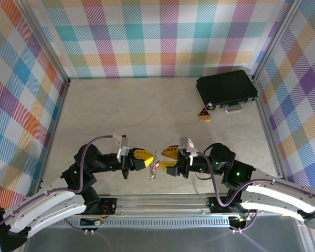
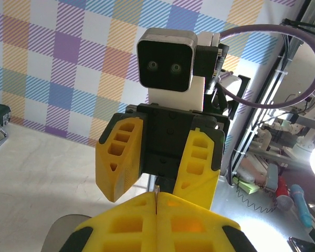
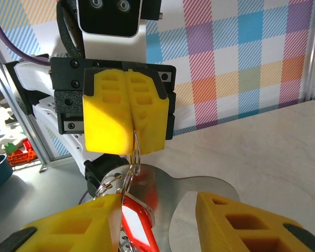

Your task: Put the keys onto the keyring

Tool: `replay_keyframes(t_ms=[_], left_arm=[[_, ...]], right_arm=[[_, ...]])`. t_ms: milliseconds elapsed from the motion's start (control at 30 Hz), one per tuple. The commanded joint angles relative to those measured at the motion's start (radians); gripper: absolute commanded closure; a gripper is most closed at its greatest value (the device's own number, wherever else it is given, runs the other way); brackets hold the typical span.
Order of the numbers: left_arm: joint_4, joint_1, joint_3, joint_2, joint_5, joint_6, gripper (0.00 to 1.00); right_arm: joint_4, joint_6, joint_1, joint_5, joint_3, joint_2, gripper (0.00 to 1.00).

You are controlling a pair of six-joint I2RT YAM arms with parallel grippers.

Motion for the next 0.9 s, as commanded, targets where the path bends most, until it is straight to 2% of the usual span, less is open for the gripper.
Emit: replay_keyframes(t_ms=[0,600,700,800,867], left_arm=[[0.064,0.0,0.004,-0.008,0.039,-0.004,1.0],[0.069,0.0,0.018,0.012,0.077,-0.008,1.0],[0.072,0.0,0.019,0.015,0.079,-0.009,1.0],[0.072,0.0,0.019,0.016,0.082,-0.011,1.0],[0.073,0.0,0.019,0.015,0.084,-0.011,1.0]], right_arm=[[0.067,0.012,0.006,-0.024,0.015,-0.017,0.61],[0.09,0.001,0.005,-0.069,0.031,0.028,0.66],[0.091,0.001,0.005,-0.067,0.032,0.034,0.71],[0.095,0.001,0.005,-0.066,0.032,0.036,0.82],[0.088,0.003,0.005,-0.064,0.039,0.04,0.85]])
